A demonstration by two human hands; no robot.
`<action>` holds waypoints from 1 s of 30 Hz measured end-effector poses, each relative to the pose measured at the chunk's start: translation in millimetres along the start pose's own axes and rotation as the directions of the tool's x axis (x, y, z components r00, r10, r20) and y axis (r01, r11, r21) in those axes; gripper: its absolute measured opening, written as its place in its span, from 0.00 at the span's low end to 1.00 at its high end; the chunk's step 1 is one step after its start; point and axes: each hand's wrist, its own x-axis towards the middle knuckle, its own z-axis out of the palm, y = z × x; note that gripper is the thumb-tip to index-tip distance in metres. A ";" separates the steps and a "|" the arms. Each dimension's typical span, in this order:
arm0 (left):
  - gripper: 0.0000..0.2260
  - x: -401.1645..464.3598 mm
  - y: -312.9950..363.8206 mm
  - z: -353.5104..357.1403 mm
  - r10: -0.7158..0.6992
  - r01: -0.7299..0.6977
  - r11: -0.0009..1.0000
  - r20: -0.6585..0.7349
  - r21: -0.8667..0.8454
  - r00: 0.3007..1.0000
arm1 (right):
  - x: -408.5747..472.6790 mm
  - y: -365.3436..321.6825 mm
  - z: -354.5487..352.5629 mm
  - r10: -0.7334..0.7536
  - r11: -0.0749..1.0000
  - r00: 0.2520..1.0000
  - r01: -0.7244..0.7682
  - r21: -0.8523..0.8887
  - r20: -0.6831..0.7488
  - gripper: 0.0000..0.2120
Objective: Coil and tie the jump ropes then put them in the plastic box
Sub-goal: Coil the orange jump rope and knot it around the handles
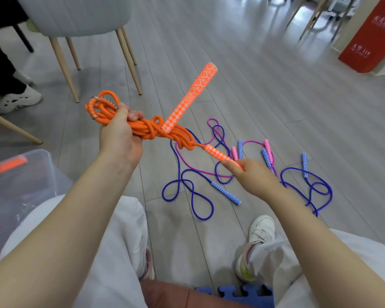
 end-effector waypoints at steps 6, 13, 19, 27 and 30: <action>0.13 -5.8 -14.9 9.0 -0.105 0.100 0.980 0.018 0.173 0.994 | -4.2 -18.4 10.4 0.028 0.992 0.991 -0.011 -0.129 0.133 0.24; 0.11 -8.3 -23.0 7.8 -0.074 0.064 0.944 0.019 0.323 0.997 | -51.2 -84.2 -39.6 -0.095 0.959 0.948 0.168 -0.229 0.302 0.21; 0.12 -27.5 -30.2 12.7 -0.072 -0.014 0.885 0.167 0.464 0.983 | -39.4 -113.9 -18.1 -0.290 0.957 0.953 0.291 0.000 -0.087 0.27; 0.03 -33.8 -7.6 11.8 -0.242 0.061 0.909 0.405 0.412 0.881 | -21.9 -118.6 20.2 -0.285 0.754 0.957 0.261 0.603 -0.058 0.14; 0.12 -16.3 -3.6 5.5 -0.361 0.007 0.778 0.438 0.628 0.823 | -16.7 -124.9 6.9 -0.260 0.674 0.962 0.243 0.698 -0.084 0.09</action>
